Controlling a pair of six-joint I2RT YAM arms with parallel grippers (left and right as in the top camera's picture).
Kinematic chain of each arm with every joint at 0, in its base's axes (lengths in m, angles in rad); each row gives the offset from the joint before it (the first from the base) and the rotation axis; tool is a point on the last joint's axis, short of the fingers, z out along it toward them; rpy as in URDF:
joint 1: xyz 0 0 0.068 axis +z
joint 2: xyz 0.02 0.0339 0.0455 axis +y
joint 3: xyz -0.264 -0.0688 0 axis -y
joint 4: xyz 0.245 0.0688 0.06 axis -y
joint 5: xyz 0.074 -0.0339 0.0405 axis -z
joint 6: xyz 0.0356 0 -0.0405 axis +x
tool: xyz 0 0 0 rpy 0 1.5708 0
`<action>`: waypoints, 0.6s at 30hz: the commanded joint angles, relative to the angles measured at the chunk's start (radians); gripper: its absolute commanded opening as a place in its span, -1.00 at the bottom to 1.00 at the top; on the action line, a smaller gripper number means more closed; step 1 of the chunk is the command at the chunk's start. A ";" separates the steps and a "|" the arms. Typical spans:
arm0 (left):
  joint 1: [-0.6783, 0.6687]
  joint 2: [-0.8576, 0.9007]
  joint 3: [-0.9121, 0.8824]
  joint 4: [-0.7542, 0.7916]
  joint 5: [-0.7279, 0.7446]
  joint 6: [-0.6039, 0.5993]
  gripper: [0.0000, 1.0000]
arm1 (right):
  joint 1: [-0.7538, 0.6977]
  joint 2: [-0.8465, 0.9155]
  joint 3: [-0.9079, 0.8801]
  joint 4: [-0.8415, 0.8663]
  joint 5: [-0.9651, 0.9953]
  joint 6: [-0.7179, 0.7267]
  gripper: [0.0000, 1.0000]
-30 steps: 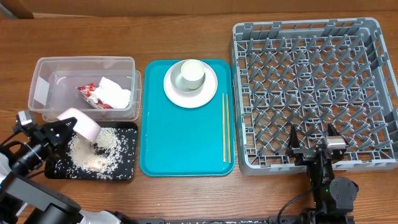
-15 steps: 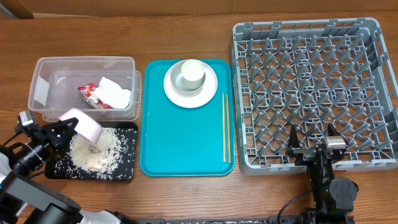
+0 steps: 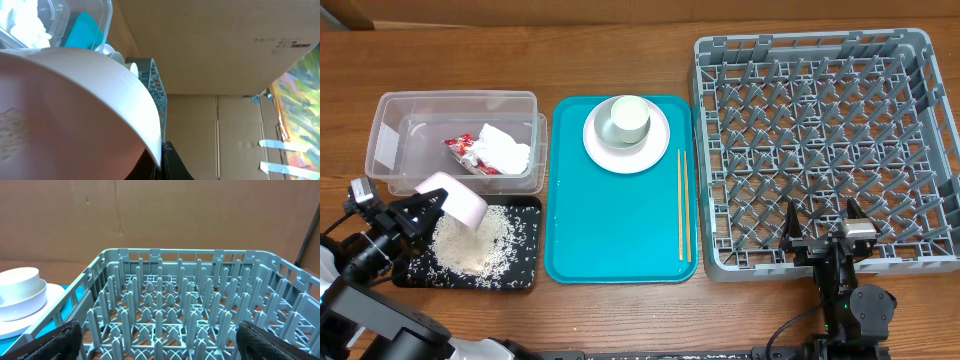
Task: Sort waste into correct bins and load items into the dishwasher
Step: 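Tilt the pink bowl with left gripper to dump rice onto black tray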
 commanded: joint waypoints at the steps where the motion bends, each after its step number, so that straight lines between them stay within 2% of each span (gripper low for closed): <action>1: 0.000 -0.018 -0.006 0.004 0.036 0.040 -0.92 | -0.008 -0.010 -0.010 0.004 0.009 -0.004 0.99; 7: -0.002 -0.019 -0.006 0.006 0.032 0.015 -0.92 | -0.008 -0.010 -0.010 0.004 0.009 -0.004 0.99; 10: -0.002 -0.019 -0.006 0.012 0.044 0.014 -0.82 | -0.008 -0.010 -0.010 0.004 0.009 -0.004 0.99; 18: -0.003 -0.019 -0.005 -0.012 0.070 -0.037 -0.92 | -0.008 -0.010 -0.010 0.004 0.009 -0.004 0.99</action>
